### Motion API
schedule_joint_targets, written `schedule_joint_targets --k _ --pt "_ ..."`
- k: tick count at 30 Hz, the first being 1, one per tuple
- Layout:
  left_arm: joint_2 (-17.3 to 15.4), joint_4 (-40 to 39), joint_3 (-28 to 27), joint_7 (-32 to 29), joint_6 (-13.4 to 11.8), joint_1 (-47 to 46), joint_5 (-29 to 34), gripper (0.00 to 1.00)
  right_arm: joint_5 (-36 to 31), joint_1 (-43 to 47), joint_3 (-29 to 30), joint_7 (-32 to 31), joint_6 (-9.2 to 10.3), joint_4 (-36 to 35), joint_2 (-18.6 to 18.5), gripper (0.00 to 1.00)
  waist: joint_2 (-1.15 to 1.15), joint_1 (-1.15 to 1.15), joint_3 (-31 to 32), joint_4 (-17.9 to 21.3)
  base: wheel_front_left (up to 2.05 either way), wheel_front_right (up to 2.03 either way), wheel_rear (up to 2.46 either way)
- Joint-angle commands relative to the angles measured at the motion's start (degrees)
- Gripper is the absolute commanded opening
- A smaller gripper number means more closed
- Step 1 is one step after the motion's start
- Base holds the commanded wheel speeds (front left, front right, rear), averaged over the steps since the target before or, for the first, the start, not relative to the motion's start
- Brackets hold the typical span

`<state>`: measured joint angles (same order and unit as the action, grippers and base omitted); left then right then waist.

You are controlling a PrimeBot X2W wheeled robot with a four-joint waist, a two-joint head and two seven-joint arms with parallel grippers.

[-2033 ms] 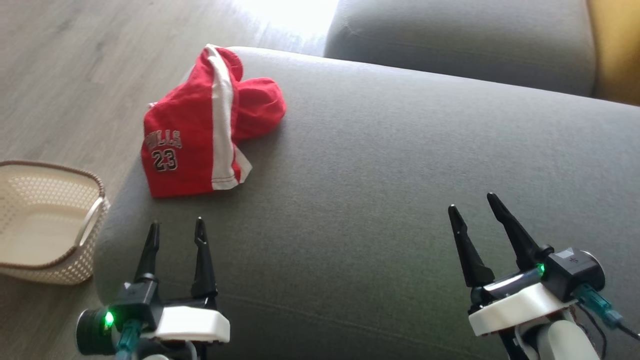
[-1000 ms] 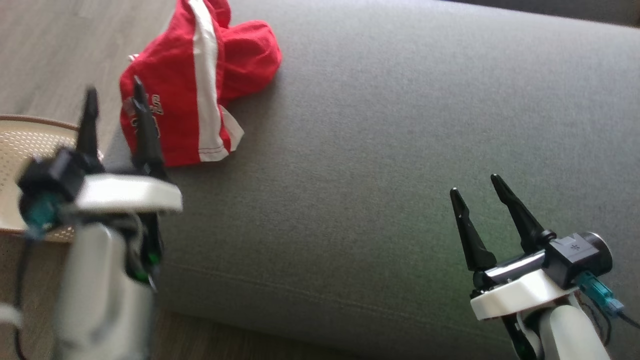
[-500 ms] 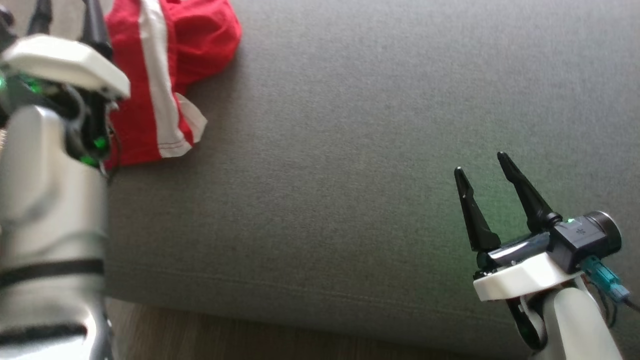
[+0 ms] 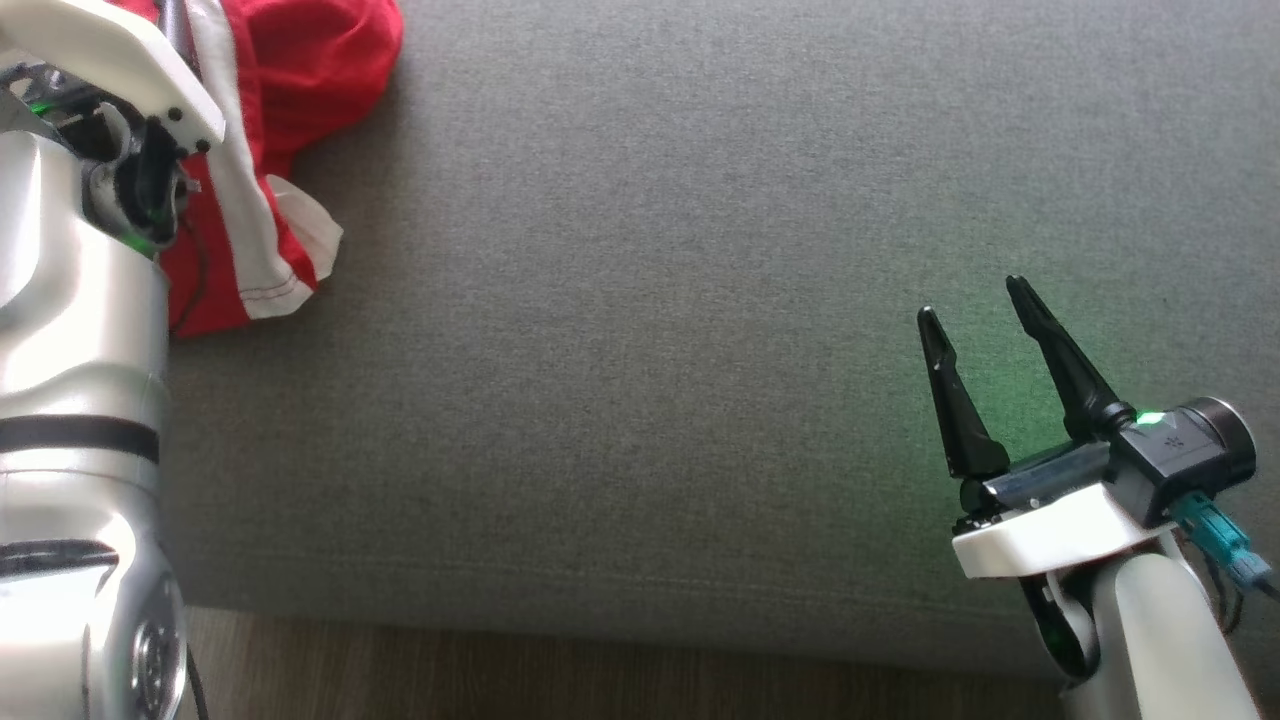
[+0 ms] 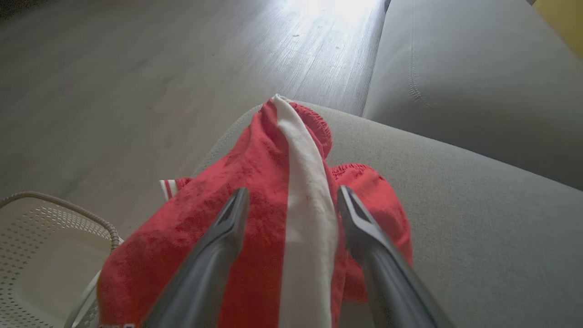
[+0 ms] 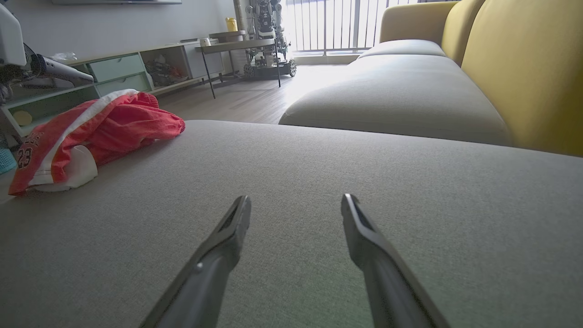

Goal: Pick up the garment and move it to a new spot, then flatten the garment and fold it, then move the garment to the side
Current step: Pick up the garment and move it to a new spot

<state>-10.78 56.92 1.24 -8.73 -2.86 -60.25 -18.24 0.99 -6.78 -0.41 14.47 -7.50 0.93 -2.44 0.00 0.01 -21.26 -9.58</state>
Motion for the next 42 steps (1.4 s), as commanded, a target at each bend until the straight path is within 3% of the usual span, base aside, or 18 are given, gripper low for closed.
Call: schedule_joint_targets --k 1,17,18,19,20,22,23,31,42 --pt "-3.47 -0.87 -0.57 -0.41 -0.50 -2.68 0.27 1.00 -0.34 -1.83 -1.56 0.52 0.01 -2.10 -0.43 1.00 0.00 -0.01 -0.20 0.28 0.00 0.00 0.00" --pt "-4.73 8.34 1.32 -0.37 -1.02 -5.13 0.69 1.00 -0.04 -2.58 -1.48 0.52 0.01 -2.62 -0.43 1.00 0.00 -0.01 -2.56 2.22 0.00 0.00 0.00" --pt "-4.72 8.72 1.31 -0.18 -0.92 -5.19 0.54 0.92 -0.03 -2.58 -1.45 0.52 0.01 -2.67 -0.43 1.00 0.00 -0.01 -2.65 2.24 0.00 0.00 0.00" --pt "-4.72 8.72 1.31 -0.18 -0.92 -5.19 0.54 0.92 -0.03 -2.58 -1.45 0.52 0.01 -2.67 -0.43 1.00 0.00 -0.01 -2.65 2.24 0.00 0.00 0.00" --pt "-4.67 9.05 1.22 0.04 -0.75 -5.21 0.30 0.57 0.00 -2.59 -1.39 0.52 0.01 -2.70 -0.43 1.00 0.00 -0.01 -2.69 2.24 0.00 0.00 0.00" --pt "-4.52 9.65 1.12 0.49 -0.11 -5.12 -0.17 0.23 0.09 -2.62 -1.29 0.52 0.01 -2.71 -0.43 1.00 0.00 -0.01 -2.70 2.18 0.00 0.00 0.00" --pt "-4.40 9.93 0.87 0.76 0.21 -5.06 -0.62 0.00 0.15 -2.65 -1.25 0.52 0.01 -2.73 -0.43 1.00 0.00 -0.01 -2.71 2.14 0.00 0.00 0.00" --pt "-4.35 9.91 -0.69 8.10 2.47 -5.03 -3.02 0.00 0.44 -3.00 -1.56 0.52 0.01 -2.52 -0.43 1.00 0.00 -0.01 -2.14 2.14 0.00 0.00 0.00" --pt "-4.83 7.68 2.44 17.34 4.71 -8.14 -0.81 0.00 1.79 -2.36 -1.78 0.52 0.01 -1.75 -0.43 1.00 0.00 -0.01 1.53 0.97 0.00 0.00 0.00"
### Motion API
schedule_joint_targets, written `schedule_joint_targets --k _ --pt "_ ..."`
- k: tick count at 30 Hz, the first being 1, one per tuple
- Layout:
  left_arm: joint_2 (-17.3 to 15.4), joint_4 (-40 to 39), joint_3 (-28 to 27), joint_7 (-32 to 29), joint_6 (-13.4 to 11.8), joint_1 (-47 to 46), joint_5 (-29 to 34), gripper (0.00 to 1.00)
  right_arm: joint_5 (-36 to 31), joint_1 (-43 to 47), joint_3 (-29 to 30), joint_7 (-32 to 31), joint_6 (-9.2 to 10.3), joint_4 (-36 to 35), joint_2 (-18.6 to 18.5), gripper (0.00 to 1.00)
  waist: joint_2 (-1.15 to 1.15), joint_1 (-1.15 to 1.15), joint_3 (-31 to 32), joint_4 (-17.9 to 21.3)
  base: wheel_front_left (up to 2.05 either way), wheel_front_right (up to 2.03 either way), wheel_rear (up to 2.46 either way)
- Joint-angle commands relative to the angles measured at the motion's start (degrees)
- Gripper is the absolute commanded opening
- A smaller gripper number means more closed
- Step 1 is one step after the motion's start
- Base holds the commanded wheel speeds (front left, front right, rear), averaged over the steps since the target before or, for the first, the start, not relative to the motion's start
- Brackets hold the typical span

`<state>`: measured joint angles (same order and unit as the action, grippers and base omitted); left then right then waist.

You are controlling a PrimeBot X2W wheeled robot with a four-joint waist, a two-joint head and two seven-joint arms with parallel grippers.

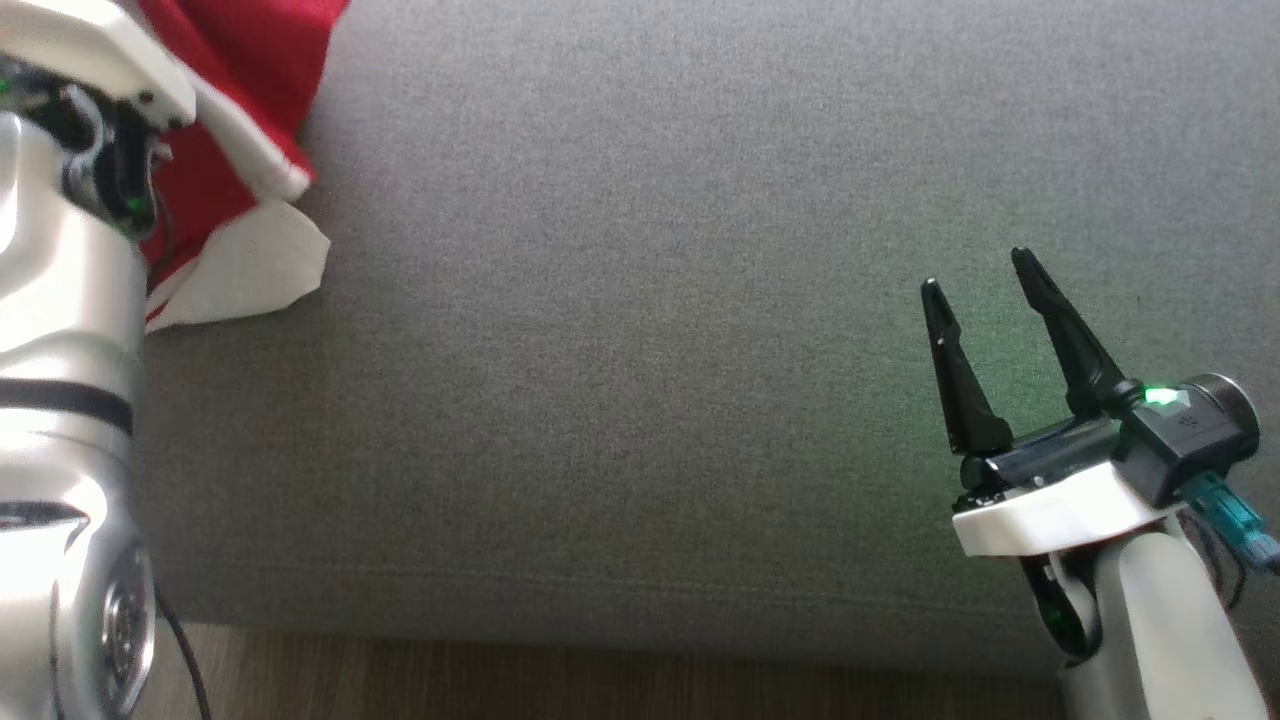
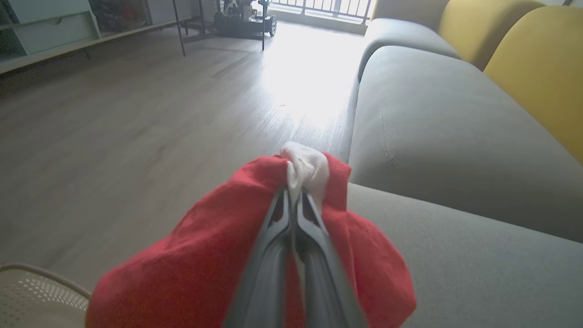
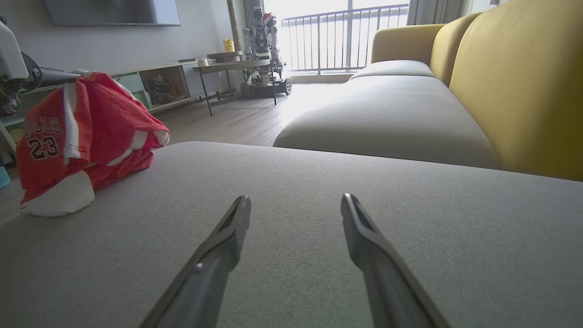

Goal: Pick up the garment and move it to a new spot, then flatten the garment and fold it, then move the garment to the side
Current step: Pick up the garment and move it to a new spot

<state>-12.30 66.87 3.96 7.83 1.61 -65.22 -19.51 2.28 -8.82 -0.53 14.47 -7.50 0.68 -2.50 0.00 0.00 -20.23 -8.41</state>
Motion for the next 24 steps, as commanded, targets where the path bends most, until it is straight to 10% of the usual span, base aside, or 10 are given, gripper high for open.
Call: schedule_joint_targets --k 1,24 --pt "-3.26 -2.56 0.11 1.16 0.48 -3.55 0.69 0.00 0.69 -0.28 -1.92 0.52 0.01 -1.39 -0.38 1.00 0.00 0.00 0.93 -0.22 0.00 0.00 0.00" --pt "0.00 -13.70 9.56 -2.07 4.90 -7.01 3.63 0.00 7.88 0.82 -6.46 0.52 0.01 0.08 -0.38 1.00 0.00 0.00 10.98 12.89 0.00 0.00 0.00"
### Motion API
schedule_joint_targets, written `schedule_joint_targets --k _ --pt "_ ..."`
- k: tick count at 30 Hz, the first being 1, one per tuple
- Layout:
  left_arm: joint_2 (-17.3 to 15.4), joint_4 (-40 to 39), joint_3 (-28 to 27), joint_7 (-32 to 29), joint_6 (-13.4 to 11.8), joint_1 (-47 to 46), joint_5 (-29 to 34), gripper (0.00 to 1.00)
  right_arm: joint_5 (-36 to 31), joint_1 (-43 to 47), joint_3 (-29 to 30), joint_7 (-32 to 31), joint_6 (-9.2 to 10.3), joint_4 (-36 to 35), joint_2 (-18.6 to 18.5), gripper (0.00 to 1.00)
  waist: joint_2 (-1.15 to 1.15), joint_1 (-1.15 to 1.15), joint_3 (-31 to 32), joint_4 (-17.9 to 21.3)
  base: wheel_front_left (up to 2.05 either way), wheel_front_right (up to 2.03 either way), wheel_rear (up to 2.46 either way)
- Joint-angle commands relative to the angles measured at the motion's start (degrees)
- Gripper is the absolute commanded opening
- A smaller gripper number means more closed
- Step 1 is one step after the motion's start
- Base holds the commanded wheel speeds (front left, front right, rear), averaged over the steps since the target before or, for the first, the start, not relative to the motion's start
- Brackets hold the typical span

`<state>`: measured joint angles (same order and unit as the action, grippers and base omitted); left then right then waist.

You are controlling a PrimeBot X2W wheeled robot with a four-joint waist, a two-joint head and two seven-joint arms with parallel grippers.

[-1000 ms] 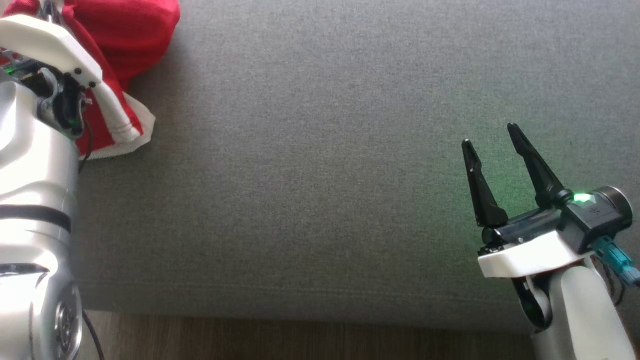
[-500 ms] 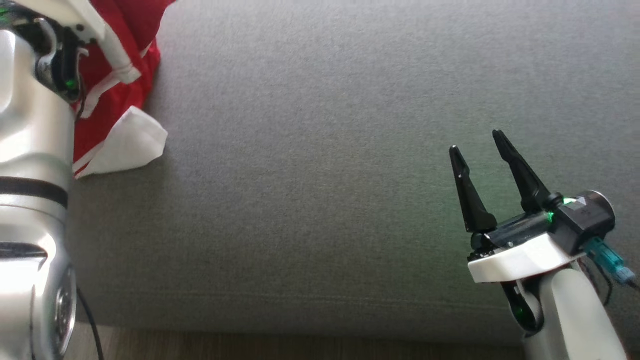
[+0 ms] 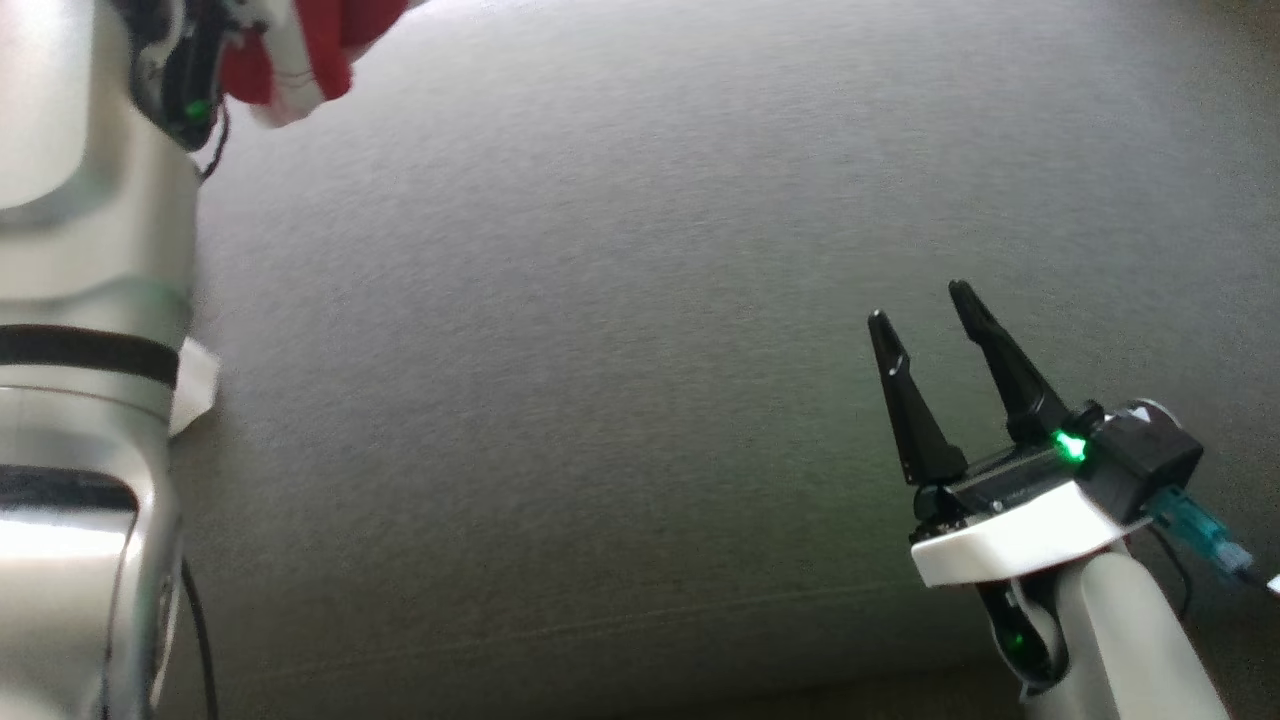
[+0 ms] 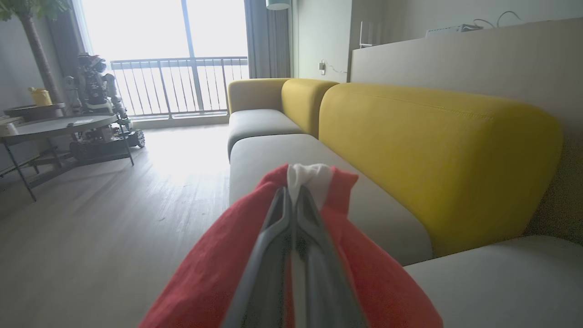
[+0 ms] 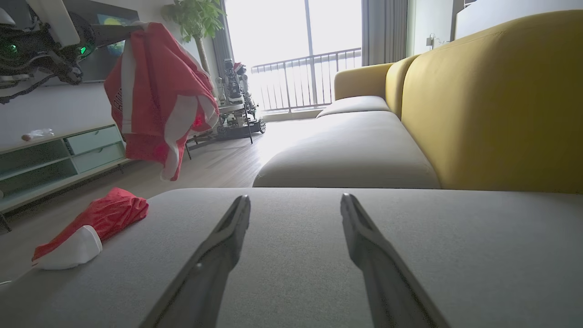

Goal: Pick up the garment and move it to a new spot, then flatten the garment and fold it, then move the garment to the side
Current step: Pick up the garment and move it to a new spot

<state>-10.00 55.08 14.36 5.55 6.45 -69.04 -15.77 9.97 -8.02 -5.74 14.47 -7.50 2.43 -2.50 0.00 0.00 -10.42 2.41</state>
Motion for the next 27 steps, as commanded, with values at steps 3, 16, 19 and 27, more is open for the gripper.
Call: schedule_joint_targets --k 3,16,19,27 --pt "-1.36 -4.08 0.01 -1.18 0.32 -2.41 -0.77 0.00 0.85 0.11 -1.70 0.52 0.01 -1.82 -0.38 1.00 0.00 0.00 1.59 5.26 0.00 0.00 0.00" --pt "0.66 -7.28 1.10 -6.93 -1.00 4.04 -3.32 0.00 4.43 -0.87 -1.55 0.52 0.01 -3.66 -0.38 1.00 0.00 0.00 -0.10 17.67 0.00 0.00 0.00" --pt "1.14 -7.01 0.95 -6.59 -1.33 6.22 -4.07 0.00 5.26 -0.96 -1.28 0.52 0.01 -4.32 -0.38 1.00 0.00 0.00 -1.45 19.33 0.00 0.00 0.00" --pt "3.57 -2.00 3.65 0.85 -4.78 10.86 -1.80 0.00 7.08 -3.20 -0.73 0.52 0.01 -4.85 -0.38 1.00 0.00 0.00 -6.67 21.67 0.00 0.00 0.00"
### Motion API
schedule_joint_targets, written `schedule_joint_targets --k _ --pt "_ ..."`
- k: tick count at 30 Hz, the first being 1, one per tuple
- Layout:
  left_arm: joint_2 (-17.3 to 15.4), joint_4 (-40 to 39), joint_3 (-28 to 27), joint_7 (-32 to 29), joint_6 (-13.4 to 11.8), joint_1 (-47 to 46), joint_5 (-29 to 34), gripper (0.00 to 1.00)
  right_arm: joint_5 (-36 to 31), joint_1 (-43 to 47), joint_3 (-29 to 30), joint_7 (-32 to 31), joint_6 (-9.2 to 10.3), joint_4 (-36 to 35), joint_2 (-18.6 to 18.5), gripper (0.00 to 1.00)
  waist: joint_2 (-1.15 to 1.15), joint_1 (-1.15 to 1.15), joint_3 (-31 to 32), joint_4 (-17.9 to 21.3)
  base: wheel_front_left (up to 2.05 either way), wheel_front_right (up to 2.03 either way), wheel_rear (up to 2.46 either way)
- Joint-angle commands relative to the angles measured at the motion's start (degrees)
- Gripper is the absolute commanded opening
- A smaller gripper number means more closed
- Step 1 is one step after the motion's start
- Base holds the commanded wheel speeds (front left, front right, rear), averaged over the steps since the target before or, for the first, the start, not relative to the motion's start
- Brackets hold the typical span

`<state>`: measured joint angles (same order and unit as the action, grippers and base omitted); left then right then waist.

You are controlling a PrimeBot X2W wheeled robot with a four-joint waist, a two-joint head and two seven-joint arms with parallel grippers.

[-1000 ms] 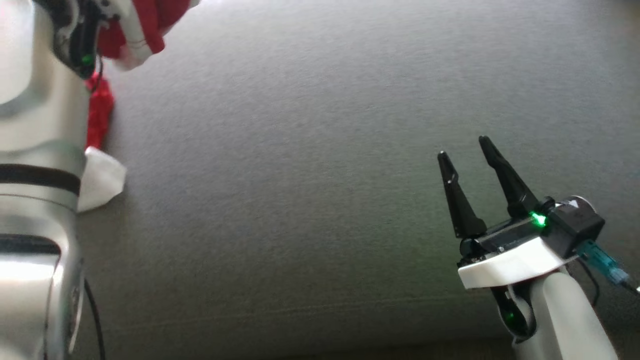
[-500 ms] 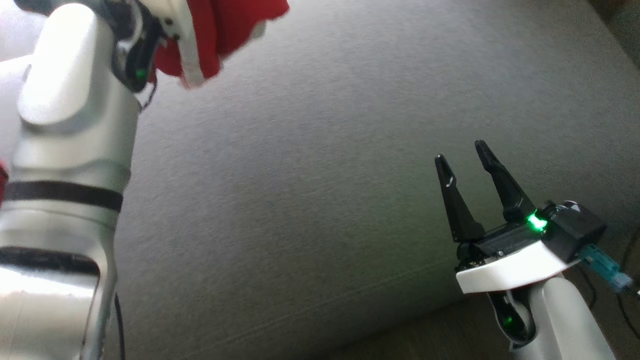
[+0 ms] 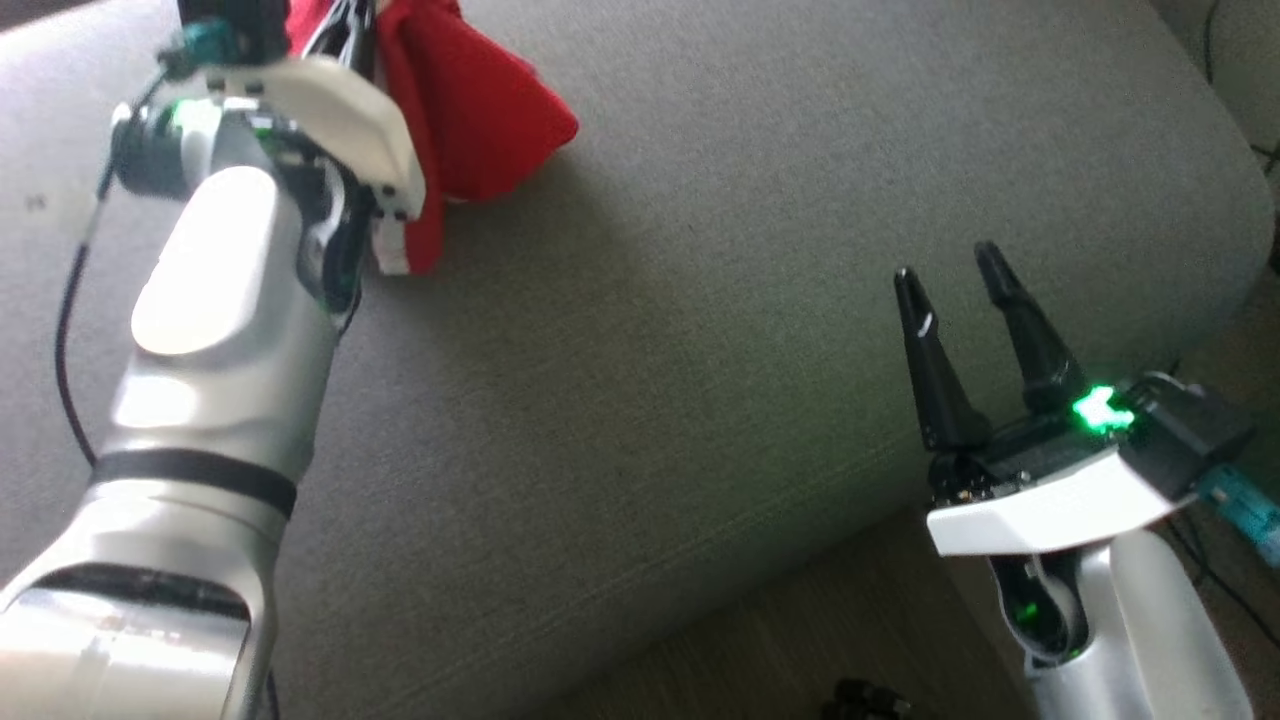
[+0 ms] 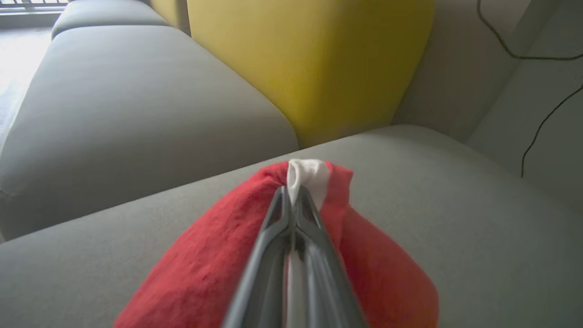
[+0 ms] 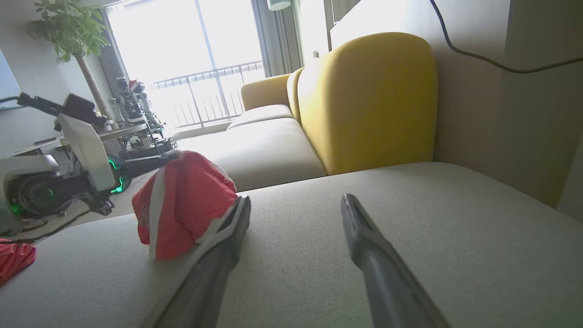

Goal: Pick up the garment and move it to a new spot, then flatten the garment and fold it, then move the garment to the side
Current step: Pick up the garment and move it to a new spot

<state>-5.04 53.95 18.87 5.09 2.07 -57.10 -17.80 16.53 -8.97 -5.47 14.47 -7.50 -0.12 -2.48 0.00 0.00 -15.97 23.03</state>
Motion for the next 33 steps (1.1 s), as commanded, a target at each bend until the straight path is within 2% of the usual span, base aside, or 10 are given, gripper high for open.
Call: schedule_joint_targets --k 1,9,10,11,12,18,22,26,33 --pt "-1.10 0.28 -0.72 2.37 -0.46 -0.36 0.16 0.00 0.65 -2.39 -0.84 0.52 0.01 -2.35 -0.40 1.00 0.00 0.00 -1.26 1.18 0.00 0.00 0.00" --pt "0.72 8.11 0.63 6.80 0.00 1.66 -0.50 0.00 0.63 -2.47 -0.21 0.52 0.01 -2.18 -0.40 1.00 0.00 0.00 -1.33 1.00 0.00 0.00 0.00" --pt "0.97 8.48 0.70 7.27 -0.03 1.51 -0.69 0.04 0.50 -2.33 -0.01 0.52 0.01 -2.15 -0.40 1.00 0.00 0.00 -1.20 0.68 0.00 0.00 0.00" --pt "1.21 8.75 0.84 7.69 -0.19 1.33 -0.83 0.89 0.33 -2.20 0.11 0.52 0.01 -2.09 -0.40 1.00 0.00 0.00 -1.03 0.29 0.00 0.00 0.00" --pt "1.43 8.72 0.98 8.16 -0.20 1.15 -1.01 1.00 0.19 -2.08 0.21 0.52 0.01 -2.01 -0.40 1.00 0.00 0.00 -0.84 -0.14 0.00 0.00 0.00" --pt "2.05 7.86 2.02 9.36 0.64 1.59 -2.70 1.00 -0.59 -1.60 0.87 0.52 0.01 -1.60 -0.40 1.00 0.00 0.00 0.91 -3.58 0.00 0.00 0.00" --pt "2.13 3.44 2.75 9.81 0.72 4.45 -5.71 1.00 -1.77 -0.82 0.96 0.52 0.01 -1.11 -0.40 1.00 0.00 0.00 3.38 -7.18 0.00 0.00 0.00" --pt "2.14 -4.94 1.74 9.88 -1.37 10.16 -7.59 1.00 -3.23 0.49 1.18 0.52 0.01 -0.78 -0.40 1.00 0.00 0.00 6.01 -11.83 0.00 0.00 0.00" --pt "1.94 -21.46 -2.79 9.89 -5.02 24.59 -5.42 1.00 -5.62 2.56 0.27 0.52 0.01 -0.19 -0.40 1.00 0.00 0.00 10.15 -18.55 0.00 0.00 0.00"
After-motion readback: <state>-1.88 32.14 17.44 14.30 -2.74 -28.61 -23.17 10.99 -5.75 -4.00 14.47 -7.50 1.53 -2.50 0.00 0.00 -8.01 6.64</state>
